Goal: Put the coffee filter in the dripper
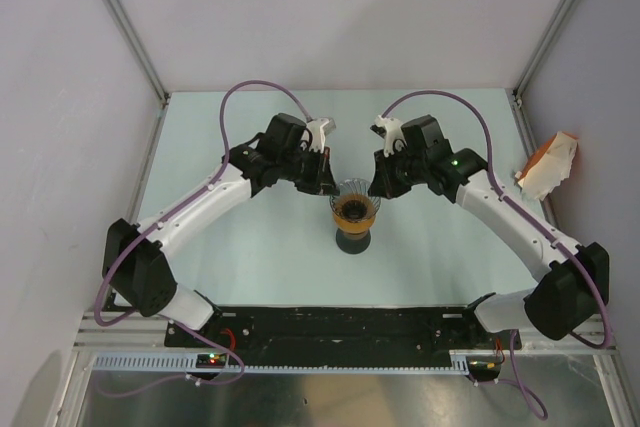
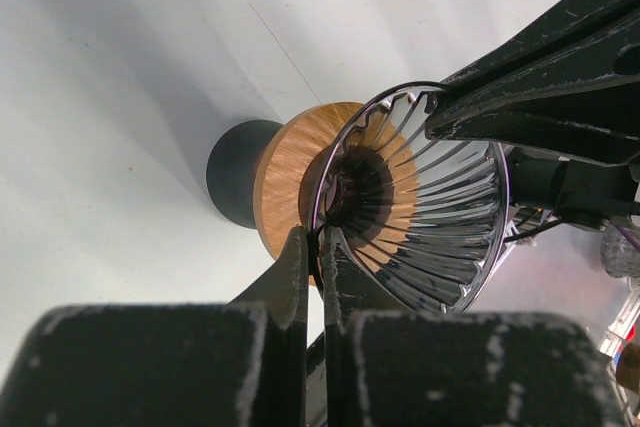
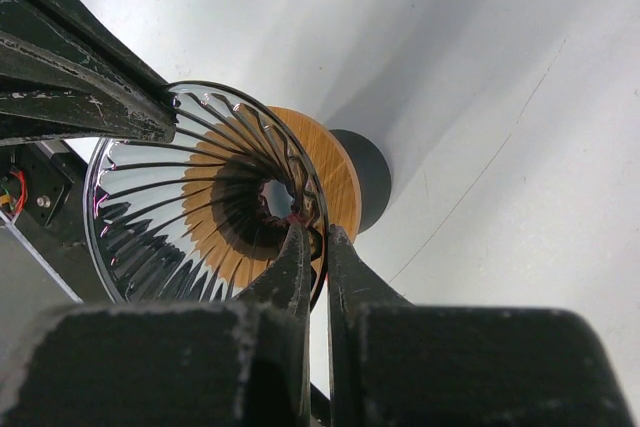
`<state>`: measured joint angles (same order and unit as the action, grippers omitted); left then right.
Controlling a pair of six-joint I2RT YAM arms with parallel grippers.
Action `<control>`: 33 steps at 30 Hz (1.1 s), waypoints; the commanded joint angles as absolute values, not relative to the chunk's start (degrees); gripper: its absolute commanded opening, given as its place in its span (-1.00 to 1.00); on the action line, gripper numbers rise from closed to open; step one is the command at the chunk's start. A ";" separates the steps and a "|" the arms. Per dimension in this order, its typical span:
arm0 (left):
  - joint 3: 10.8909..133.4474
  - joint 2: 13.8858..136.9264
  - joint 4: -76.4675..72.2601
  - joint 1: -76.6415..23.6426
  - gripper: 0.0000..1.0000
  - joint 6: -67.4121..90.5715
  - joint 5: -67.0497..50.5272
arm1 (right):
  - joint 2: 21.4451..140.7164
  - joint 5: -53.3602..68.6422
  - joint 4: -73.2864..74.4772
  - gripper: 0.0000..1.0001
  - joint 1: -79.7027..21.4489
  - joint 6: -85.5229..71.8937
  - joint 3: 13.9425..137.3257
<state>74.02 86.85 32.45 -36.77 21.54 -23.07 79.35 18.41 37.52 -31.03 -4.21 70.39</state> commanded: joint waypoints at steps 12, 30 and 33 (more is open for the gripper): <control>73.48 88.41 37.17 -38.53 -0.77 15.63 -21.13 | 80.70 19.69 42.06 -0.74 -31.15 0.21 68.04; 75.39 88.63 37.17 -38.46 -0.60 16.50 -24.94 | 79.58 22.76 42.76 -0.45 -29.88 -1.88 70.47; 75.34 88.48 37.13 -38.49 -0.55 16.52 -25.02 | 79.15 23.16 42.80 -0.37 -29.53 -1.90 70.77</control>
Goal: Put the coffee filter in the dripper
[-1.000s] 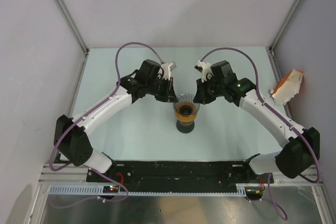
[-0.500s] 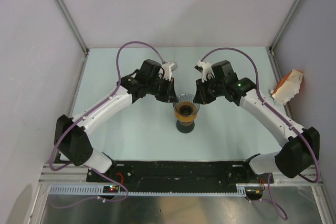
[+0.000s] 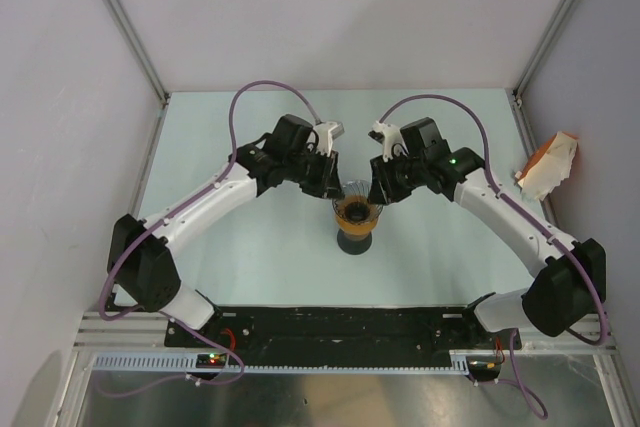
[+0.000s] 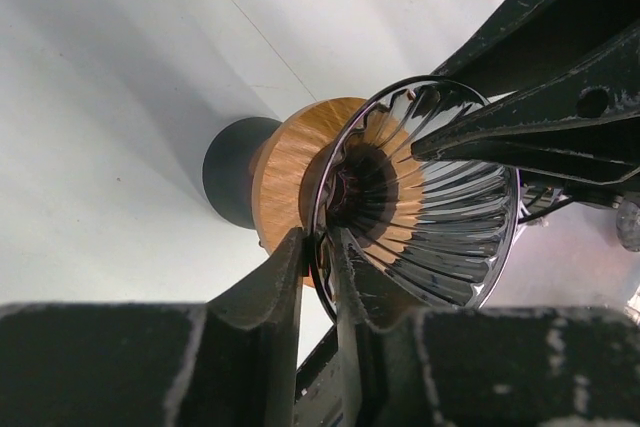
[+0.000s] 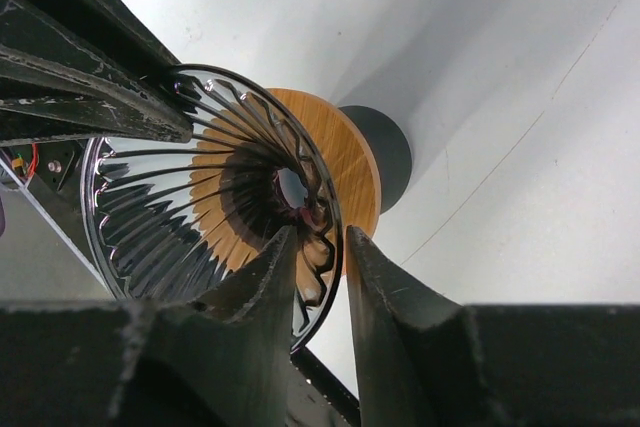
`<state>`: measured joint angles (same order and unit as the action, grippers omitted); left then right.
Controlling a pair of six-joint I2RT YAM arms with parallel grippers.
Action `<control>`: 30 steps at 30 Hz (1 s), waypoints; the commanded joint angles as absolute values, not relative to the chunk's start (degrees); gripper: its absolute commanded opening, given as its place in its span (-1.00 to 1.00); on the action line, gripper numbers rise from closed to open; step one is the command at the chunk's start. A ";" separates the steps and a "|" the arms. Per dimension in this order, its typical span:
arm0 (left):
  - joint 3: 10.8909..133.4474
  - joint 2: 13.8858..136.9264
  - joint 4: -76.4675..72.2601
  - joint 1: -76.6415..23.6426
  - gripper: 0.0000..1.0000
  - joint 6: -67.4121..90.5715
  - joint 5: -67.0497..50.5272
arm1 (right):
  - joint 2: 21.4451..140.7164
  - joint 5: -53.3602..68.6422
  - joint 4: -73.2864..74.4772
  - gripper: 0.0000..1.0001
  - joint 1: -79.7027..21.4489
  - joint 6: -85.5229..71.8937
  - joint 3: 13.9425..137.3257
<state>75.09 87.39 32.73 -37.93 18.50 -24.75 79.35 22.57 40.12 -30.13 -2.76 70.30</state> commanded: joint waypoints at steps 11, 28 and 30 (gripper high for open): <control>77.22 87.69 37.16 -37.74 -0.09 16.64 -24.42 | 77.30 23.82 41.99 -0.08 -29.20 -2.40 71.20; 83.69 84.79 37.14 -35.25 0.49 15.63 -28.52 | 72.85 26.75 37.27 0.61 -26.80 -3.65 72.99; 84.12 83.29 37.15 -34.54 0.60 15.18 -28.77 | 71.34 27.36 37.07 0.69 -25.44 -3.64 73.79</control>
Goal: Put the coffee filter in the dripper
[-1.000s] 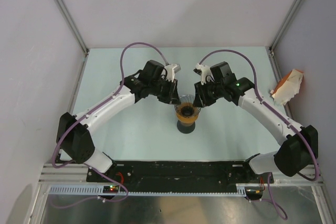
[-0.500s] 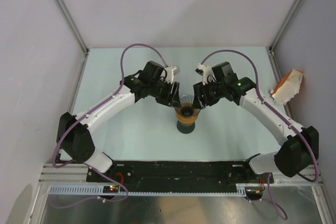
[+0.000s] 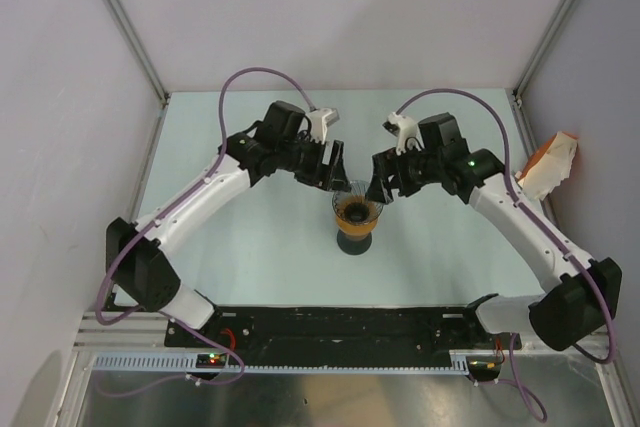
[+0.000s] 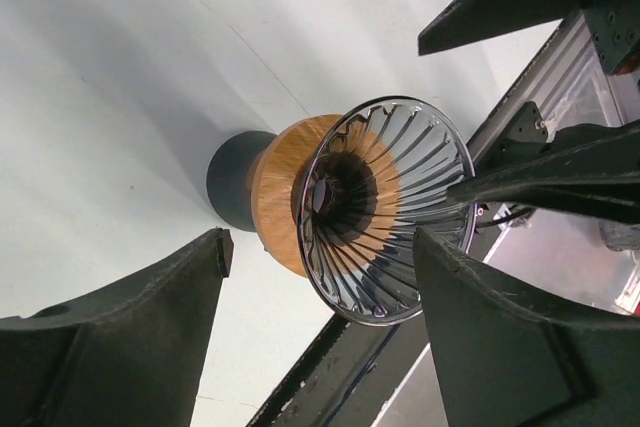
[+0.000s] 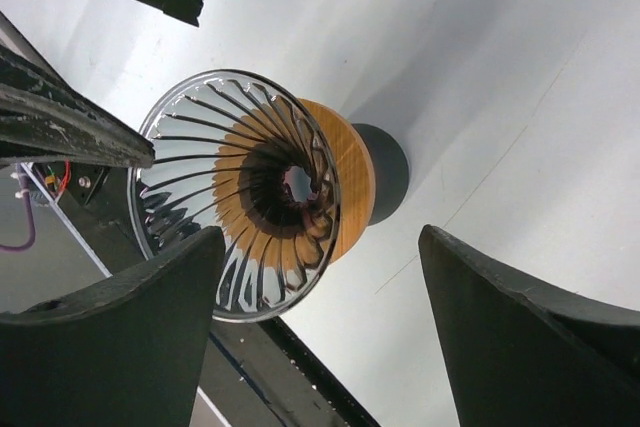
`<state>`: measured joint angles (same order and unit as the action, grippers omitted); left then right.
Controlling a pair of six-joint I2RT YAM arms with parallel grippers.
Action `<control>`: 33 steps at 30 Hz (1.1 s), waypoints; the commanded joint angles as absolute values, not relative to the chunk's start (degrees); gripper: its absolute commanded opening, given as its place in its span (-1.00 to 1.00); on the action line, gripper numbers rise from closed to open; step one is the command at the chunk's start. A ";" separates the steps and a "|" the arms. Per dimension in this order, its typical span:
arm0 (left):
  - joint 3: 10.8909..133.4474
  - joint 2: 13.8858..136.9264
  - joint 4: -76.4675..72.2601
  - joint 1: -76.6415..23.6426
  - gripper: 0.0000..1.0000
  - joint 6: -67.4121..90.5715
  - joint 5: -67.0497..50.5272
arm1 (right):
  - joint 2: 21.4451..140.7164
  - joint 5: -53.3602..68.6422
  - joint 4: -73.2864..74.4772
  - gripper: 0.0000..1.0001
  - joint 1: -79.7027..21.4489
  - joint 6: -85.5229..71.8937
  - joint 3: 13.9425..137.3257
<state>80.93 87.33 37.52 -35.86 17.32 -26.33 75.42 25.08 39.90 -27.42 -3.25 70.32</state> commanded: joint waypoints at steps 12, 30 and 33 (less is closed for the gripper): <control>77.56 68.25 37.13 -28.62 0.99 8.16 -31.19 | 62.02 21.32 44.26 0.98 -16.37 -0.33 77.14; 72.10 65.46 37.12 -25.45 0.99 8.44 -33.24 | 55.03 6.70 40.52 0.55 18.56 0.38 60.31; 71.84 66.27 37.14 -25.41 0.99 8.54 -33.42 | 56.78 7.96 37.00 0.46 24.63 2.16 57.45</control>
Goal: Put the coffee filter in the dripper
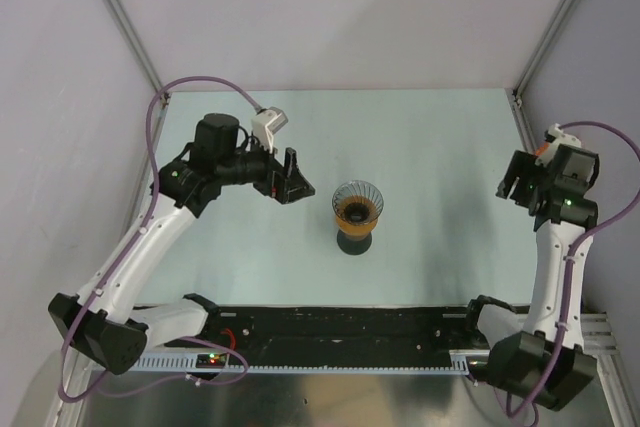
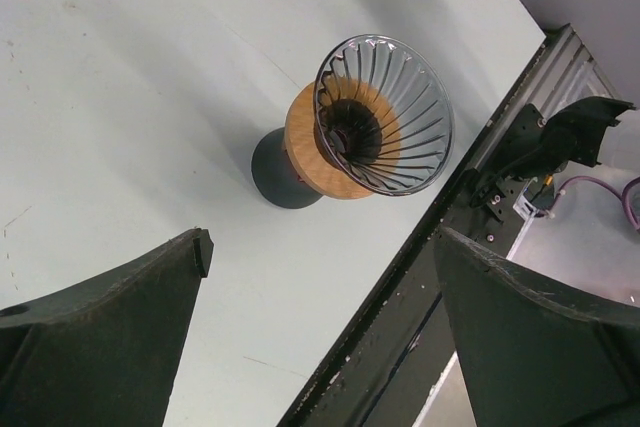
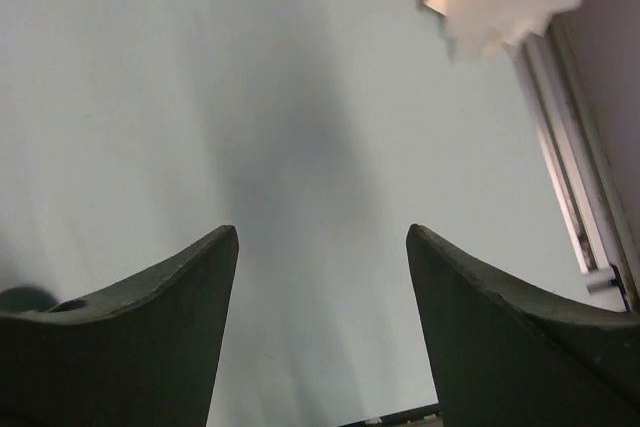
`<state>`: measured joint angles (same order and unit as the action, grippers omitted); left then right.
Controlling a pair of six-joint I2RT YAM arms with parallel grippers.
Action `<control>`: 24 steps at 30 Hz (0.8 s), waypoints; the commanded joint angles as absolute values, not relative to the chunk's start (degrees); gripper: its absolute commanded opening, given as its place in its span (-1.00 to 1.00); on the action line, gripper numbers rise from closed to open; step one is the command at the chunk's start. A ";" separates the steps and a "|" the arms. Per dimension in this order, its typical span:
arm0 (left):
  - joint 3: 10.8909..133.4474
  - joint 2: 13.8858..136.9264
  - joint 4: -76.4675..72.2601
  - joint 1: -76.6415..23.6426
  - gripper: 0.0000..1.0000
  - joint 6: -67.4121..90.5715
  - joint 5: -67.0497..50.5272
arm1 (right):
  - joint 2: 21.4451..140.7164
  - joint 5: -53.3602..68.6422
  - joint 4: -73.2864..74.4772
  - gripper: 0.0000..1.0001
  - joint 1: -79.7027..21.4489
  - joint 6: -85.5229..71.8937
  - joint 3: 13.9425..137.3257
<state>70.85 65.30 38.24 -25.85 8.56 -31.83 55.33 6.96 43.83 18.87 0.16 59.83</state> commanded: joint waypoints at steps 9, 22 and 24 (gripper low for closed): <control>71.34 67.65 37.12 -25.46 0.99 7.87 -33.70 | 65.21 11.61 25.54 0.21 36.30 3.62 54.94; 70.96 68.22 37.15 -25.40 0.99 7.56 -34.03 | 76.10 11.21 15.69 0.13 37.94 6.33 56.00; 70.91 68.49 37.13 -25.44 0.99 7.56 -34.15 | 77.78 11.20 15.17 0.13 38.03 6.57 56.47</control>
